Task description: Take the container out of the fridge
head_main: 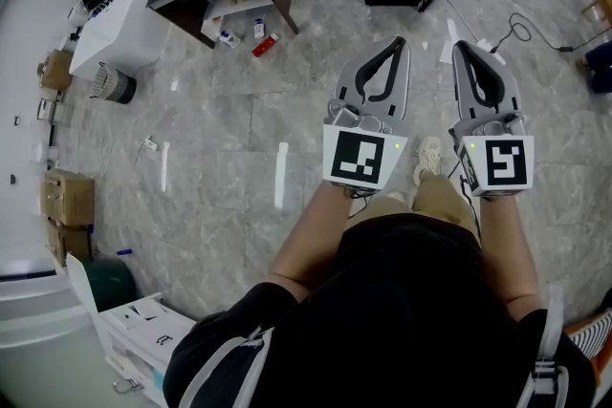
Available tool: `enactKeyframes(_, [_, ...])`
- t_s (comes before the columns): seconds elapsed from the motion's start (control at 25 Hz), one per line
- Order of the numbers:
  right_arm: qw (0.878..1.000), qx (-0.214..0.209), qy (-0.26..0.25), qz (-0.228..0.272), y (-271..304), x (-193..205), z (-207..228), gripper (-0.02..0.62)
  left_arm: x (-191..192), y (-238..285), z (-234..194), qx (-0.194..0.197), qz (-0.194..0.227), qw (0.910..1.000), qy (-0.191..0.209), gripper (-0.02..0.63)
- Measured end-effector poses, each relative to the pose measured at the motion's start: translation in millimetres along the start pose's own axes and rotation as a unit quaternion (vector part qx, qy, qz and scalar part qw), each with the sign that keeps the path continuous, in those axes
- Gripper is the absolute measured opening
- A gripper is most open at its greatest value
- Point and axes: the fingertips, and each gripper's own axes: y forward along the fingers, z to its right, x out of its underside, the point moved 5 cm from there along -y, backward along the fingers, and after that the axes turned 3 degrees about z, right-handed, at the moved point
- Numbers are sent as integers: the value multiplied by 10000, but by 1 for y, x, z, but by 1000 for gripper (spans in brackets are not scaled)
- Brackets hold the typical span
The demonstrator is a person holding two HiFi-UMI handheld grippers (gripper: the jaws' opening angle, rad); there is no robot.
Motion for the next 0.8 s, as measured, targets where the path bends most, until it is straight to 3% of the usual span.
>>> enactKeyframes(0.48, [9999,-34,86,87,71,25,40,35,30,68,-31,-55,20,10000,26,23])
enactKeyframes(0.8, [9987,-173,200,438,157,43,100,35,61,161,-62,-79,-14,9998,159,23])
